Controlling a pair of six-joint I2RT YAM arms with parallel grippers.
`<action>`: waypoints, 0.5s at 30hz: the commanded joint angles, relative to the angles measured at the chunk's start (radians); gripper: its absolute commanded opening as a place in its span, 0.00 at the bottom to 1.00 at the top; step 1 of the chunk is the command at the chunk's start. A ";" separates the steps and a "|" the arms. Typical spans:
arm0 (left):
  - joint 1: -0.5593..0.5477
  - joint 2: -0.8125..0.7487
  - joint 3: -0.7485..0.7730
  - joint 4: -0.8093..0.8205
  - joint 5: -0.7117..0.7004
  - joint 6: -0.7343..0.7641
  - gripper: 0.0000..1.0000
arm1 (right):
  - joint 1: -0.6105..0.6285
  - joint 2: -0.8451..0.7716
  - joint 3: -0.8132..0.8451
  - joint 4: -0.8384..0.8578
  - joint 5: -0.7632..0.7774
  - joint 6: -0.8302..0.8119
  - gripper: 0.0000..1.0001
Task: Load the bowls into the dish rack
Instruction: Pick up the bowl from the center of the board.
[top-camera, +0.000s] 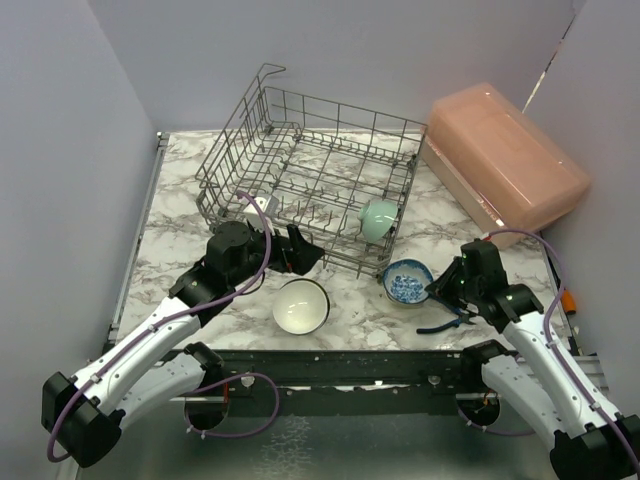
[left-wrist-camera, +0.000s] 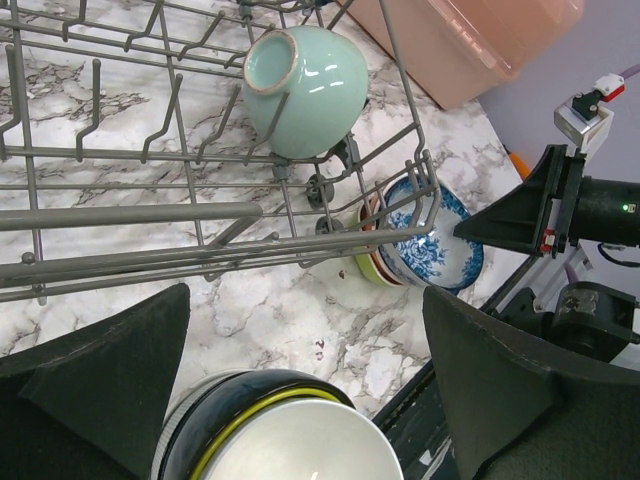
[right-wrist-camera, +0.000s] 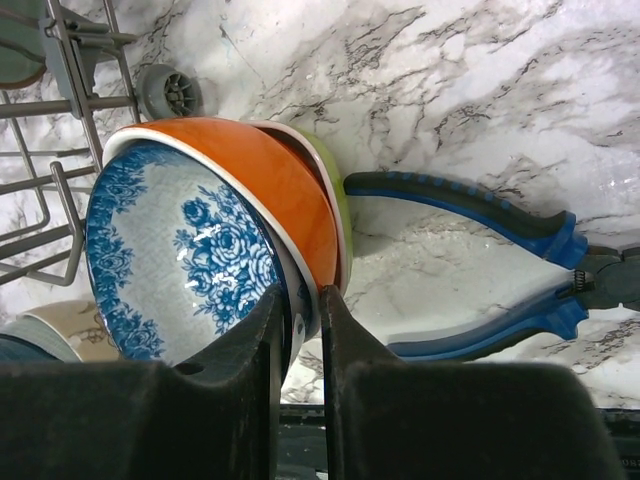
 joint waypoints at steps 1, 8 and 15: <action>-0.002 0.008 0.031 0.020 0.013 0.014 0.99 | 0.002 -0.022 0.047 0.017 -0.074 -0.030 0.03; -0.002 0.009 0.025 0.021 0.014 0.018 0.99 | 0.002 -0.025 0.055 0.020 -0.178 -0.105 0.55; -0.001 0.014 0.021 0.022 0.015 0.018 0.99 | 0.002 -0.029 0.054 -0.003 -0.163 -0.112 0.53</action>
